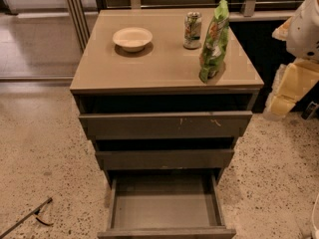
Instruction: Place green rice chip bag into bottom drawer
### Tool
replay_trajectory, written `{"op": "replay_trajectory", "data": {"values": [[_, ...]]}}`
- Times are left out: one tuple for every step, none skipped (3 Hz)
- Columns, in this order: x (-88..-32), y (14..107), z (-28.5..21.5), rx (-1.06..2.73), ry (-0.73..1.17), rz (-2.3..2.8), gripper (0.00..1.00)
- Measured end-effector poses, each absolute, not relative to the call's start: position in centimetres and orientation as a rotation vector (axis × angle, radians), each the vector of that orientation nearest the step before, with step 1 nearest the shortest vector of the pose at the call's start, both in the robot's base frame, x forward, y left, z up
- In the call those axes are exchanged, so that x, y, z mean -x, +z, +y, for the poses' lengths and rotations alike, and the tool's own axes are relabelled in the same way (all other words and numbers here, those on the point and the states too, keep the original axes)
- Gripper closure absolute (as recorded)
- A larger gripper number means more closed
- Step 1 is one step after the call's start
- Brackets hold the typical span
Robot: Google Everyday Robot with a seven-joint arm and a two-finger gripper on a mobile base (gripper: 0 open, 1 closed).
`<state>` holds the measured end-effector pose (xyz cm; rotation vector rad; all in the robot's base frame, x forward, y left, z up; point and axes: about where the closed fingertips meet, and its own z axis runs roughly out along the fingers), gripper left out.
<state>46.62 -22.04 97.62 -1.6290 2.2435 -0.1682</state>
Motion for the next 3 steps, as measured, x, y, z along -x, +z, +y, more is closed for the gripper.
{"op": "replay_trajectory", "data": {"values": [[-51.0, 97.3, -22.7, 1.487, -0.255, 2.234, 0.0], [-55.4, 96.1, -23.0, 1.32, -0.316, 2.211, 0.0], [-58.7, 94.2, -22.6, 1.153, -0.322, 2.195, 0.0]]}}
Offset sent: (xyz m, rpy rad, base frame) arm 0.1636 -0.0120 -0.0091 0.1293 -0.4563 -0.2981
